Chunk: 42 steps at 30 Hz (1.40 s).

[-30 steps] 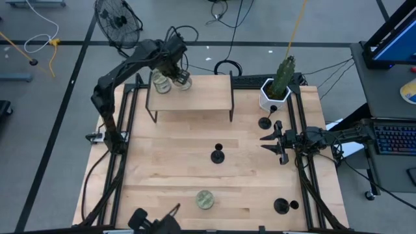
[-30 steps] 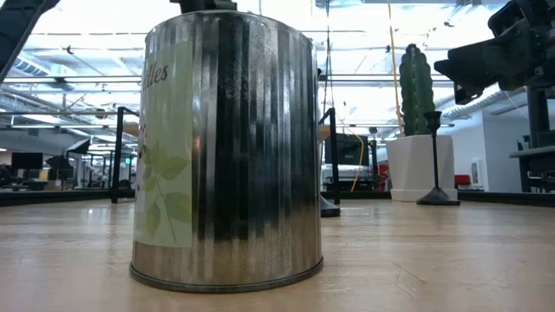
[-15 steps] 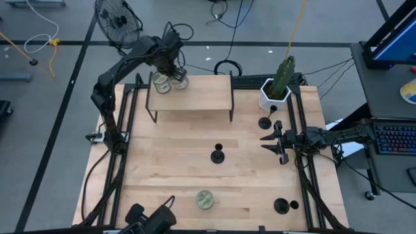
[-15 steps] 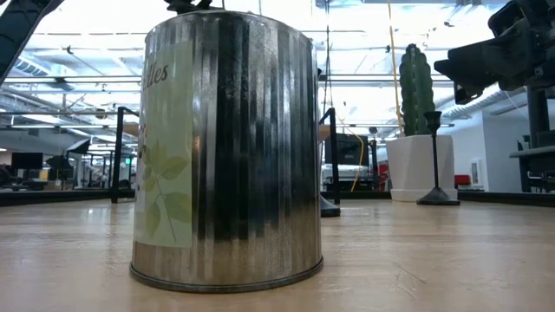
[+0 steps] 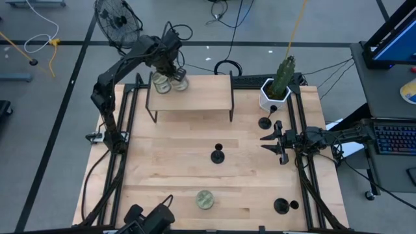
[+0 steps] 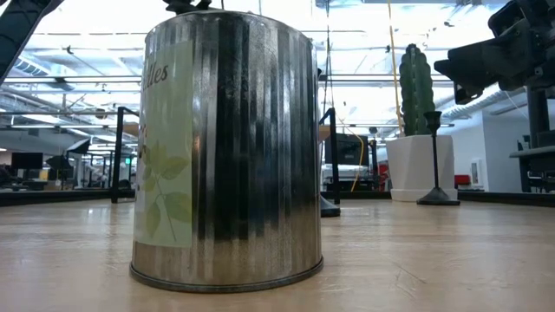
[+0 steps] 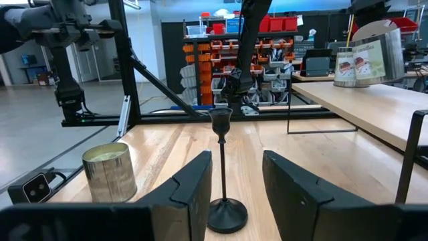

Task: Pick & Place candle stick holders
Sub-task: Put the top green scented candle on the shelf

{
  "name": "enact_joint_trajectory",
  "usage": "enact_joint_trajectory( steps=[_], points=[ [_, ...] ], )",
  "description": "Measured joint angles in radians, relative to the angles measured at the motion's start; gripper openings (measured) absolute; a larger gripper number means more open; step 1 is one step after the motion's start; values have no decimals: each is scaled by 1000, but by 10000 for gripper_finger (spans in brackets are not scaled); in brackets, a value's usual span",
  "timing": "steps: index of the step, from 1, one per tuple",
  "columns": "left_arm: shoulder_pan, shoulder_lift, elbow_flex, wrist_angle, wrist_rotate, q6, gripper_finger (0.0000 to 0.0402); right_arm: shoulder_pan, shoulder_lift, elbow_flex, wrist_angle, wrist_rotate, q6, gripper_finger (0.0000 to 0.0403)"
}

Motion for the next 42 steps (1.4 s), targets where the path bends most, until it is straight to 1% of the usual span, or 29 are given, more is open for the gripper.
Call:
enact_joint_trajectory(
  steps=[6,10,16,22,27,30,37,42],
  points=[
    [4,5,0,-12,-8,-1,3,0,0,0,0,0,1,125],
    [4,5,0,-5,-15,-2,12,0,0,0,0,0,2,125],
    [4,5,0,-6,-14,-2,4,0,0,0,0,0,2,125],
    [4,5,0,-6,-7,-3,19,0,0,0,0,0,2,125],
    [4,5,0,11,0,-1,6,0,0,0,0,0,2,125],
    [4,5,0,19,0,4,6,0,0,0,0,0,2,125],
    [4,5,0,17,2,7,52,0,0,0,0,0,2,125],
    [4,5,0,18,1,8,68,0,0,0,0,0,2,125]
  ],
)
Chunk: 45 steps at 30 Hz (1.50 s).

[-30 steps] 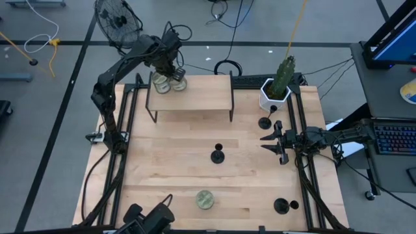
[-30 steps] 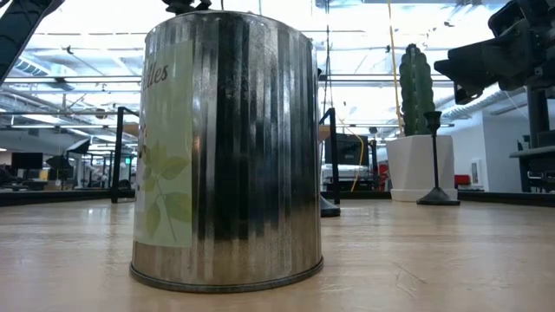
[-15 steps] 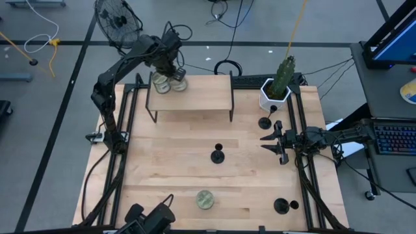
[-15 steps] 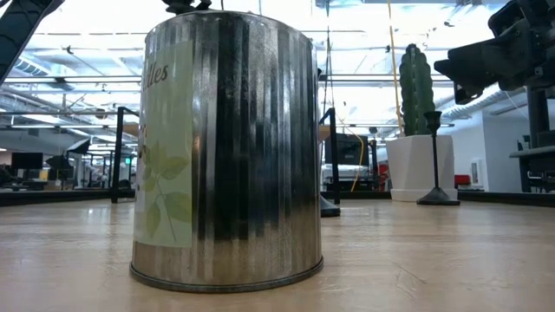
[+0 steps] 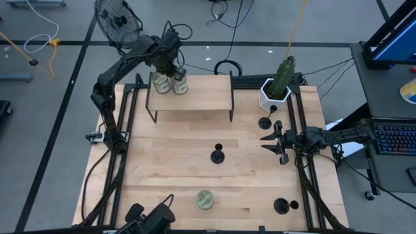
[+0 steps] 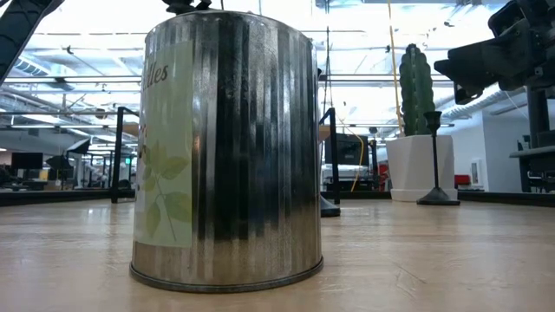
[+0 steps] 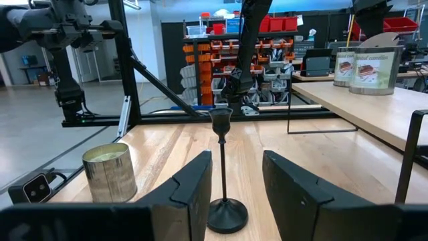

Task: Pick & Place candle stick holders
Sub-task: Put the top green scented candle on the shelf, then put the green scented candle on the shelf

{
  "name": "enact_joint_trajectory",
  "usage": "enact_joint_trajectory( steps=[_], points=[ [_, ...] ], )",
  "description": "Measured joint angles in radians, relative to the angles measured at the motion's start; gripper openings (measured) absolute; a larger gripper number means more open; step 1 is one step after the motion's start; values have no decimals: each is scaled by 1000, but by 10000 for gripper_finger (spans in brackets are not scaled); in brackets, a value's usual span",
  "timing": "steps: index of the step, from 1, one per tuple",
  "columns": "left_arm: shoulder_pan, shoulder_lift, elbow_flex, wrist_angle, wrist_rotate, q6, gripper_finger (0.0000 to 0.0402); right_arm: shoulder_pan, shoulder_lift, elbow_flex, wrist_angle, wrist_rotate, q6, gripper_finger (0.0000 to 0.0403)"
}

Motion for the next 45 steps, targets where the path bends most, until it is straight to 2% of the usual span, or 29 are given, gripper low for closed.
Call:
enact_joint_trajectory(
  steps=[11,22,28,33,38,45],
  points=[
    [0,-2,0,27,-1,8,74,0,0,0,0,0,0,125],
    [-35,-82,0,47,-8,-2,74,0,0,0,0,0,0,125],
    [-119,-69,0,68,-131,20,74,0,0,0,0,0,0,125],
    [-148,-33,0,124,-151,42,74,0,0,0,0,0,0,125],
    [-149,20,-1,94,-219,44,74,0,0,0,8,0,4,125],
    [-146,19,-1,92,-224,31,74,0,0,0,8,0,4,125]
  ],
)
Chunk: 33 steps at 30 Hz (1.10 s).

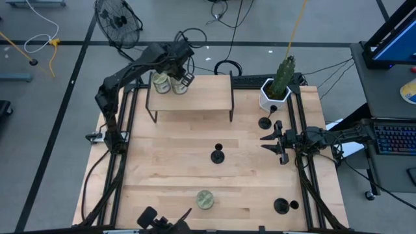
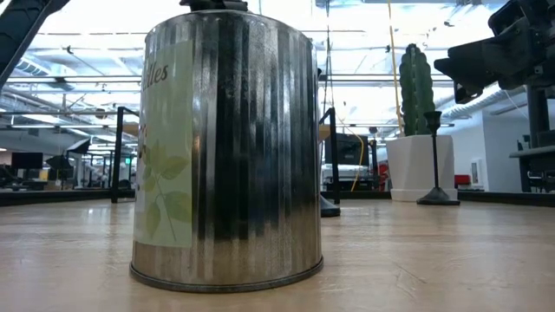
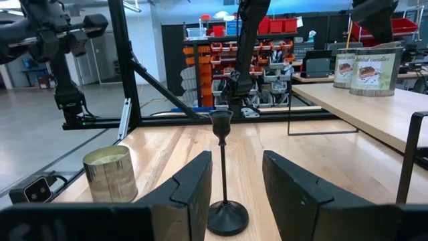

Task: Pick & Place candle stick holders
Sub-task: Put the green scented candle on the shelf

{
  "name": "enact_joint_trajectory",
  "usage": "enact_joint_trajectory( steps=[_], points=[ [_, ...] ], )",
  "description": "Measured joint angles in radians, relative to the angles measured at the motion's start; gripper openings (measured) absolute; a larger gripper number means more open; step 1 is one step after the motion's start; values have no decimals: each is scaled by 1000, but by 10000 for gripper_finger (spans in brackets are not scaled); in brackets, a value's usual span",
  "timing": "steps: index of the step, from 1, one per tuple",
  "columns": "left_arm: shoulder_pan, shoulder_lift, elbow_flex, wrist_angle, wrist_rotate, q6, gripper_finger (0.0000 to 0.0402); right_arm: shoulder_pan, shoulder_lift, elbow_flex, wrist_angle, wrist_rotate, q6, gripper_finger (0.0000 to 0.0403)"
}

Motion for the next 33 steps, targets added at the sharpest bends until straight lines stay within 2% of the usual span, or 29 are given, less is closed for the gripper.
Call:
enact_joint_trajectory(
  steps=[18,28,33],
  points=[
    [-30,59,1,-22,1,-10,74,0,0,0,0,0,23,125],
    [-26,-36,1,-21,-8,-40,74,0,0,0,-1,0,23,125],
    [-50,-96,1,-33,53,-71,74,0,0,0,-1,0,23,125]
  ],
)
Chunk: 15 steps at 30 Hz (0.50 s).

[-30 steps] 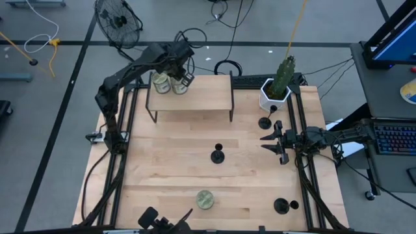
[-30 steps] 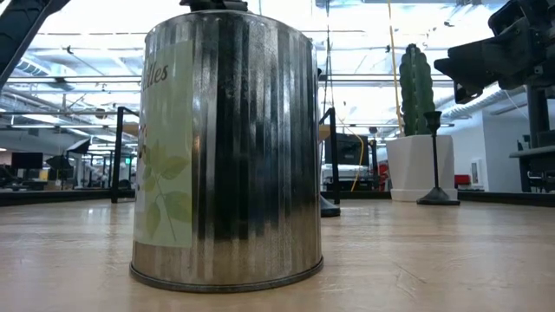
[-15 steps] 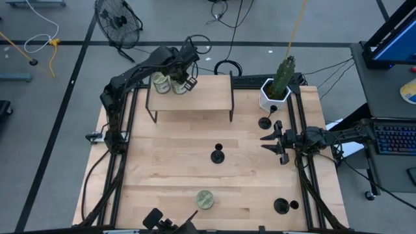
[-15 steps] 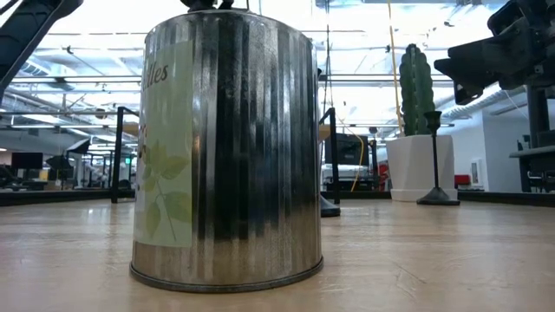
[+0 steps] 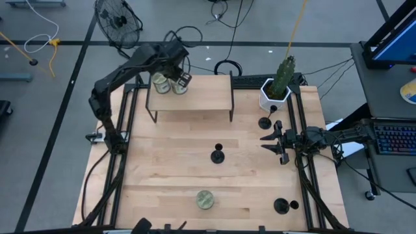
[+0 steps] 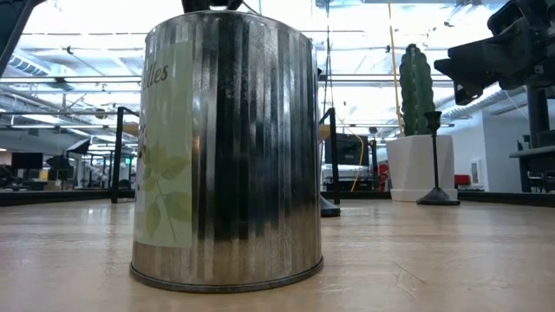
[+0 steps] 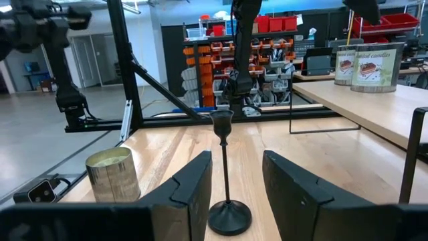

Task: Pick & Place candle stick holders
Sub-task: Put the green scented candle on the shelf

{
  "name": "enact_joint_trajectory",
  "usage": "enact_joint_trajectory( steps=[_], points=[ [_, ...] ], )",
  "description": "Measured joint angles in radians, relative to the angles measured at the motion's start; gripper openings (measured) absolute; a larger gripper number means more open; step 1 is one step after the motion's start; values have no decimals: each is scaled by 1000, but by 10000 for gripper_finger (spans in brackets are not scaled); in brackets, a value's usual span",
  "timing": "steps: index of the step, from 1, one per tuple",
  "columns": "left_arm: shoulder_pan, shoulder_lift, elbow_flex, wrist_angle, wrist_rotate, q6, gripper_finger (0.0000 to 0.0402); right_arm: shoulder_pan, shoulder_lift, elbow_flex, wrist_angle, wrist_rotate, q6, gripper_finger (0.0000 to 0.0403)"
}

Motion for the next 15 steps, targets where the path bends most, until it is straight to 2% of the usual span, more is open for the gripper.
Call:
enact_joint_trajectory(
  steps=[11,15],
  points=[
    [-153,-131,0,-55,108,-76,74,0,0,0,0,0,0,125],
    [-230,-165,0,-71,110,-132,74,0,0,0,0,0,0,125]
  ],
)
